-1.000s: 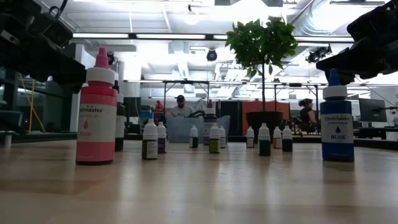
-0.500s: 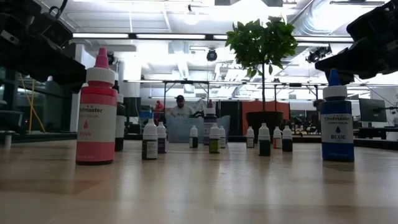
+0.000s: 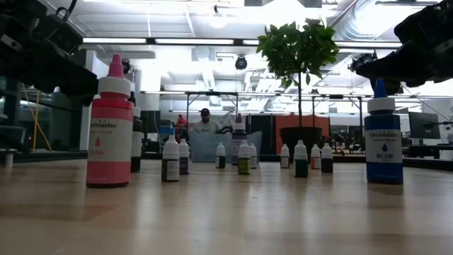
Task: Pick & Place food coloring
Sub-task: Put the small orange food coloring bottle into the black bin
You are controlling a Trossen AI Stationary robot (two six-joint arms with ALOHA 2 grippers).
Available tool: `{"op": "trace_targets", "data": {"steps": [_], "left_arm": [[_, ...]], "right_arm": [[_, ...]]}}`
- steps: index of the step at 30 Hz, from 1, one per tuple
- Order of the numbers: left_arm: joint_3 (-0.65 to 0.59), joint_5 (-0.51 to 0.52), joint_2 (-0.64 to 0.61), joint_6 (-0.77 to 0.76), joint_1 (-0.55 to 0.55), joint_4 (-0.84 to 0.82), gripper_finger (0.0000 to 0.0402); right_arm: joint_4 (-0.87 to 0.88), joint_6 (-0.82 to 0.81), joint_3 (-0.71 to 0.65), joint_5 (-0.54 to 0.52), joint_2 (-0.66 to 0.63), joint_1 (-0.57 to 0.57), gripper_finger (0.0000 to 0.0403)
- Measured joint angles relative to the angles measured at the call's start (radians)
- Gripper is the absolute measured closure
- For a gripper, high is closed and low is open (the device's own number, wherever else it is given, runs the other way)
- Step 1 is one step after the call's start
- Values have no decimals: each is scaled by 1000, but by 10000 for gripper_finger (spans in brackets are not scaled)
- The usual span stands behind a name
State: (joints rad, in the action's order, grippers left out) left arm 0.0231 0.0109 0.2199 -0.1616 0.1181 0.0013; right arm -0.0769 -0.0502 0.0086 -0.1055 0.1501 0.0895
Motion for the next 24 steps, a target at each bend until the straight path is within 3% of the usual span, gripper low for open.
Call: {"op": "trace_targets", "data": {"steps": [7, 13, 19, 24], "left_arm": [[0, 0, 0, 0, 0, 0, 238], [0, 0, 0, 0, 0, 0, 238], [0, 0, 0, 0, 0, 0, 238], [0, 0, 0, 0, 0, 0, 238]], "right_arm": [[15, -95, 0, 3, 0, 0, 402], [66, -22, 17, 7, 2, 0, 399], [187, 27, 125, -67, 19, 0, 378], [221, 30, 232, -102, 113, 0, 345]]}}
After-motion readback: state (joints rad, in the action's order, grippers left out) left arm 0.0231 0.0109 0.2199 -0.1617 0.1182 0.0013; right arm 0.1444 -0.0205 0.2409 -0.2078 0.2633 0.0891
